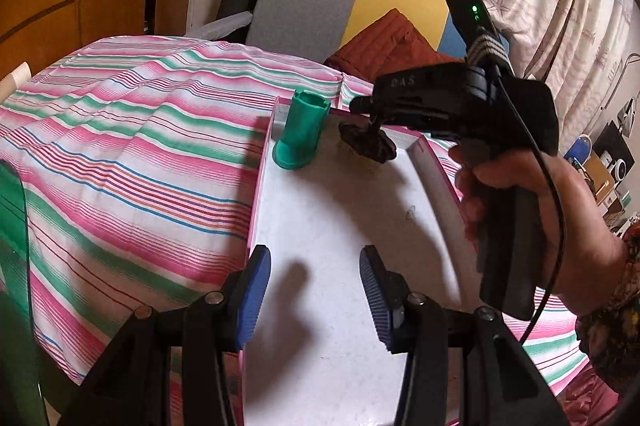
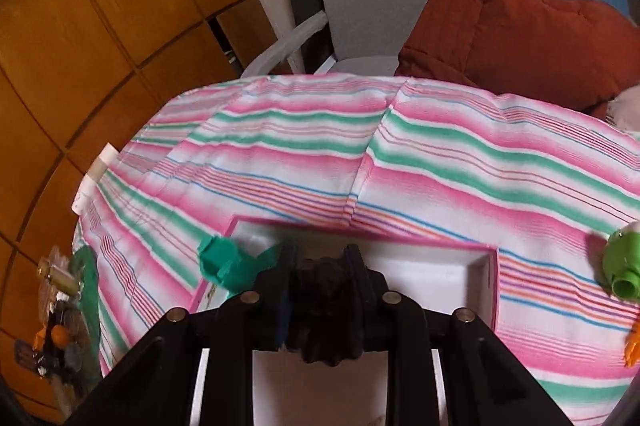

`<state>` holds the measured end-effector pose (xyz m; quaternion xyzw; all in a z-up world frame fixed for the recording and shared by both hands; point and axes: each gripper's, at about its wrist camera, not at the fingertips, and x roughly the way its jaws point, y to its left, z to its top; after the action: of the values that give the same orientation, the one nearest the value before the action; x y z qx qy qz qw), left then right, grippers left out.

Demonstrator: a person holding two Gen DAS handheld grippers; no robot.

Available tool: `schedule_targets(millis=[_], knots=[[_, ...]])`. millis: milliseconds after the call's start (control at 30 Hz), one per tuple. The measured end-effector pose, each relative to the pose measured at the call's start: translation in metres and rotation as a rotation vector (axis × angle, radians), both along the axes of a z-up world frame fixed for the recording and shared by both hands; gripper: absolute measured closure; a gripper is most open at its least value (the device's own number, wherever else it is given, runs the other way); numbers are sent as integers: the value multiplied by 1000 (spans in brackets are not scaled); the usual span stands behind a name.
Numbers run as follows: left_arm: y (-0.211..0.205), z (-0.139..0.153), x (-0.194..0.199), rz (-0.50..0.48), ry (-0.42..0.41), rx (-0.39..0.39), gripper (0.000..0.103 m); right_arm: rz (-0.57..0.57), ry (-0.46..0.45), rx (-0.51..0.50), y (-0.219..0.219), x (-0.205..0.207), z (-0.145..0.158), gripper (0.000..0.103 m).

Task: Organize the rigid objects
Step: 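Lower the brown knobbed toy into the tray beside the teal cup and open the right tool, then reach the right tool to the red cylinder and grasp it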

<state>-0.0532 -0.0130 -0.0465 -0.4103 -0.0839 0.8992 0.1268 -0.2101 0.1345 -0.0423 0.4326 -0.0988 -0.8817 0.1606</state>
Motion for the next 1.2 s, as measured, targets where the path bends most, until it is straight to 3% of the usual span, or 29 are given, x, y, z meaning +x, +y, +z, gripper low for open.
schedule_targets(millis=[67, 267, 467, 700, 967, 1200], knots=[[1, 0, 2, -4, 0, -1, 57, -2, 0, 4, 0, -1, 3, 59], [7, 4, 4, -14, 5, 3, 57, -5, 66, 21, 14, 24, 27, 48], [18, 7, 9, -46, 11, 9, 57, 5, 100, 50, 31, 63, 42, 44], [39, 11, 21, -120, 34, 3, 57, 2, 107, 105, 58, 119, 35, 37], [66, 11, 35, -168, 53, 16, 57, -147, 148, 137, 124, 185, 23, 37], [99, 20, 51, -253, 90, 0, 56, -289, 102, 186, 201, 222, -3, 37]])
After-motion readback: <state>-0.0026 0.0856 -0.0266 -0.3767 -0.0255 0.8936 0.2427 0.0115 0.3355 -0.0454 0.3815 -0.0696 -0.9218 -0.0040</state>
